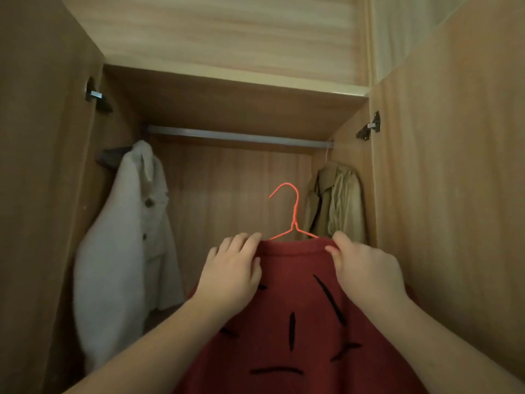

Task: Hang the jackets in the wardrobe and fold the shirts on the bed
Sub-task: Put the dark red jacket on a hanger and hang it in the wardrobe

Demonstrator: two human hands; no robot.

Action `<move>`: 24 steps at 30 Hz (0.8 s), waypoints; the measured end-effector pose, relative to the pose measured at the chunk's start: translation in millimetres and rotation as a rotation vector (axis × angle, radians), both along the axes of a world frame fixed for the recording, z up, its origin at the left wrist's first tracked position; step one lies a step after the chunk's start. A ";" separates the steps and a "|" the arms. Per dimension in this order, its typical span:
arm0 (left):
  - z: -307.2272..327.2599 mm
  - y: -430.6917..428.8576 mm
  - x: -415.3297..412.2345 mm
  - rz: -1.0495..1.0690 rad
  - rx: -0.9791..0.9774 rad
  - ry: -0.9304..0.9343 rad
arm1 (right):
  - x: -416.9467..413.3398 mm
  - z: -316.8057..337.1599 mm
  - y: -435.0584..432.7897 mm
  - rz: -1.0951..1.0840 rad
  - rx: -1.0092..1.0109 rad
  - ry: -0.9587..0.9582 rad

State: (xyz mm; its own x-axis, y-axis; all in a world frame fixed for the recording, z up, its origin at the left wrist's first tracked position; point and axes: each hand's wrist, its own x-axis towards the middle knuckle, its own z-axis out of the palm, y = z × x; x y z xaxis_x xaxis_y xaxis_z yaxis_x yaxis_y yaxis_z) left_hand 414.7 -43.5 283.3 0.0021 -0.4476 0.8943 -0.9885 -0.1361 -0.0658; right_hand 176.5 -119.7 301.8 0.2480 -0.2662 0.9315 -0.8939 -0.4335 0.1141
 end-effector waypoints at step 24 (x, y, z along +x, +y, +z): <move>232.0 -443.4 62.3 -0.582 -0.113 0.043 | 107.6 274.0 -313.4 -0.333 -0.108 -0.140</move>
State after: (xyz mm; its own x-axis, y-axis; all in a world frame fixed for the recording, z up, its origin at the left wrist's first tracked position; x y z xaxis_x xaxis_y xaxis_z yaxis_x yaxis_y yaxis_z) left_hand 477.0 -486.9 515.2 -0.1779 -0.2880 0.9410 -0.9043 0.4249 -0.0409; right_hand 284.0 -433.1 575.8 0.0330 -0.2095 0.9772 -0.9940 -0.1086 0.0102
